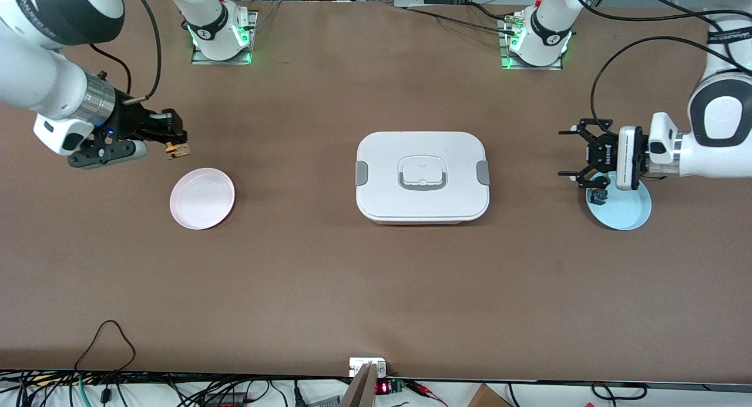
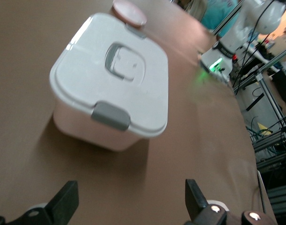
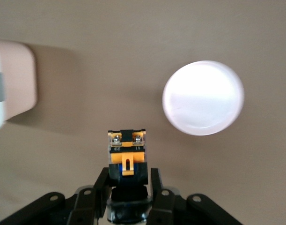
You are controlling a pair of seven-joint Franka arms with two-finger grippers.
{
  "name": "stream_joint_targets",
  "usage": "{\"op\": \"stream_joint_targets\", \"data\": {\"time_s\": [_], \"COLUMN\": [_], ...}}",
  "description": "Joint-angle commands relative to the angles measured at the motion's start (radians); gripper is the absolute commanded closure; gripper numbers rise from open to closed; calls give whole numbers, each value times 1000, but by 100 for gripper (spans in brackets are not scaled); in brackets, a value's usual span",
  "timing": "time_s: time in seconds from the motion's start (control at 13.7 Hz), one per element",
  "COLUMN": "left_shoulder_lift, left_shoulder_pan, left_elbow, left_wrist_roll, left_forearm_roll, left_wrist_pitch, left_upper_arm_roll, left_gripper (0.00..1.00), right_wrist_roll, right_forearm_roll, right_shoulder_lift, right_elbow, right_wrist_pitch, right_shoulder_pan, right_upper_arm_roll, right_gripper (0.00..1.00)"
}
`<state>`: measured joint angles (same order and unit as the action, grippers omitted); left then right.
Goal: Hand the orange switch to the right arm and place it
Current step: 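Move the switch over the white plate while the left gripper withdraws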
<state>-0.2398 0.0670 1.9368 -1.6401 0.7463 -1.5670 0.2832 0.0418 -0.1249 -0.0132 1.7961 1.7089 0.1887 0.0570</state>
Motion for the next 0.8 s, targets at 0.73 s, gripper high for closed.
{"op": "stream_joint_targets", "data": {"time_s": [0.73], "left_shoulder_lift": [-16], "left_shoulder_pan": [23], "left_elbow": [-258], "left_wrist_roll": [914], "left_forearm_roll": [-652], "left_wrist_pitch": [-10], "left_upper_arm_roll": [8], "left_gripper": [0], "right_wrist_roll": [-13], "right_forearm_roll": [128], "right_shoulder_lift": [71], "right_elbow": [313], "right_wrist_pitch": [358], "right_shoulder_pan": [-2], "right_upper_arm_roll": [0], "right_gripper": [100]}}
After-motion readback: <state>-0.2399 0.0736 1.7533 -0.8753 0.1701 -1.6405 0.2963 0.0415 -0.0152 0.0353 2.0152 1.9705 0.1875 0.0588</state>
